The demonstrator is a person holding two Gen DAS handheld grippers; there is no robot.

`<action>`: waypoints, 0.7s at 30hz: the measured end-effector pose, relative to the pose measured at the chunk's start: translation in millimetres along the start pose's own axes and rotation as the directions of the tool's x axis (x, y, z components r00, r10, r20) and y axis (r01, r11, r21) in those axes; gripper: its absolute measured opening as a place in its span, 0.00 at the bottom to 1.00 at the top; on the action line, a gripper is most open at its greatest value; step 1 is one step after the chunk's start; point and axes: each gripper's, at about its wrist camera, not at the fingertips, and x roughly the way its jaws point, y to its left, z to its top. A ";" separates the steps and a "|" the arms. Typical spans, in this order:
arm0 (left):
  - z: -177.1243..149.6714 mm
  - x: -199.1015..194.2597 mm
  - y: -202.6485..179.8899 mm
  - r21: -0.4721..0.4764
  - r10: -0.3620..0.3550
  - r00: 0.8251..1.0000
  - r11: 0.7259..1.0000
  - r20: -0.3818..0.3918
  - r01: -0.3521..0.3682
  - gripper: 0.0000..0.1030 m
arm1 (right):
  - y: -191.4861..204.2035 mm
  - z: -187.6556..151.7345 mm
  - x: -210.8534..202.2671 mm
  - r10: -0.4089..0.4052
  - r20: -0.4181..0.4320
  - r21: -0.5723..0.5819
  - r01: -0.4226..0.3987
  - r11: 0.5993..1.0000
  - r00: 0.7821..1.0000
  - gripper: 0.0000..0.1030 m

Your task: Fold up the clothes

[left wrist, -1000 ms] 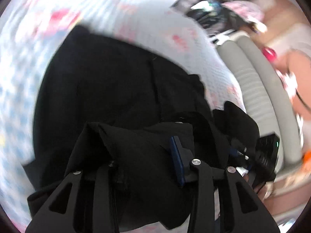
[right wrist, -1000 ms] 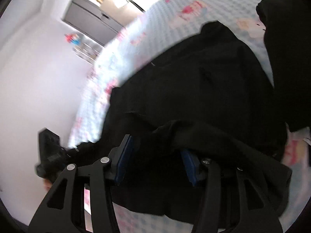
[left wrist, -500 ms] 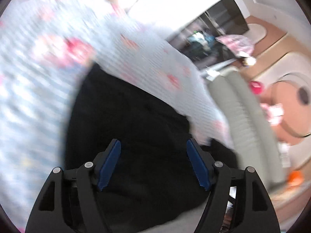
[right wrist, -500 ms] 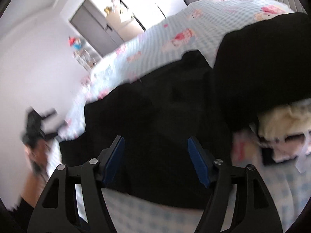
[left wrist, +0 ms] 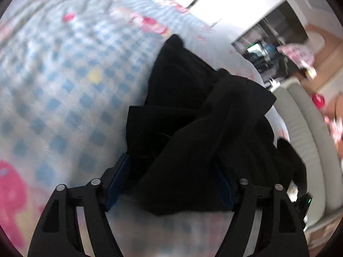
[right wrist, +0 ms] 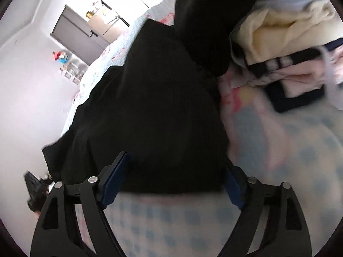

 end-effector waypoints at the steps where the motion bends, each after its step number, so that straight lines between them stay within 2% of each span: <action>1: 2.5 6.9 0.7 -0.013 0.004 1.000 1.000 -0.012 -0.004 0.76 | -3.4 3.0 4.5 0.012 -0.006 0.029 -0.012 1.000 1.000 0.77; 4: 9.0 19.4 -1.5 -0.010 0.011 0.999 1.000 -0.053 -0.011 0.81 | -8.9 8.7 12.2 0.042 -0.025 0.075 -0.040 0.996 0.999 0.77; 6: 11.8 23.6 -10.0 0.037 0.047 0.995 0.998 -0.089 -0.044 0.78 | -7.0 10.2 16.8 0.030 -0.039 0.059 -0.028 0.998 0.999 0.76; 7: 13.3 23.5 -16.5 0.071 0.077 0.992 0.995 -0.103 -0.070 0.65 | -4.6 10.5 18.6 0.023 -0.046 0.036 -0.022 0.999 0.999 0.62; 8: 13.6 17.5 -24.6 0.100 0.086 0.992 0.992 -0.097 -0.077 0.54 | 0.9 9.5 14.0 0.015 -0.036 0.005 -0.015 1.000 0.999 0.54; 9: 13.1 7.7 -33.7 0.125 0.082 0.993 0.989 -0.080 -0.072 0.49 | 7.5 8.1 7.0 0.007 -0.019 -0.028 -0.007 1.000 1.000 0.41; 10: 12.7 -2.1 -42.9 0.151 0.078 0.995 0.986 -0.063 -0.068 0.42 | 14.1 6.6 0.0 -0.001 -0.003 -0.061 0.001 0.998 1.000 0.34; 11: 12.0 -14.2 -51.1 0.170 0.056 0.997 0.984 -0.046 -0.048 0.37 | 20.7 5.2 -7.0 -0.008 0.014 -0.094 0.010 0.996 1.000 0.31; 12: 10.5 -27.6 -57.6 0.179 0.020 0.999 0.984 -0.035 -0.013 0.35 | 29.8 1.8 -22.2 -0.008 0.064 -0.130 0.016 0.991 0.998 0.27; 14: 5.8 -54.3 -68.2 0.189 -0.053 0.998 0.980 -0.021 0.056 0.32 | 54.1 -10.4 -64.0 0.014 0.174 -0.225 0.026 0.974 0.985 0.24; 18: -17.3 -102.5 -72.2 0.220 -0.114 0.992 0.968 -0.062 0.125 0.31 | 70.3 -34.5 -128.9 0.056 0.229 -0.283 0.012 0.959 0.972 0.23; 19: -25.0 -113.7 -67.1 0.217 -0.117 0.991 0.967 -0.070 0.130 0.31 | 67.7 -41.5 -145.6 0.071 0.218 -0.288 -0.005 0.958 0.973 0.23; 21: -39.4 -121.1 -43.4 0.164 -0.103 0.989 0.979 -0.102 0.119 0.31 | 41.2 -55.6 -159.5 0.047 0.150 -0.250 -0.008 0.968 0.988 0.25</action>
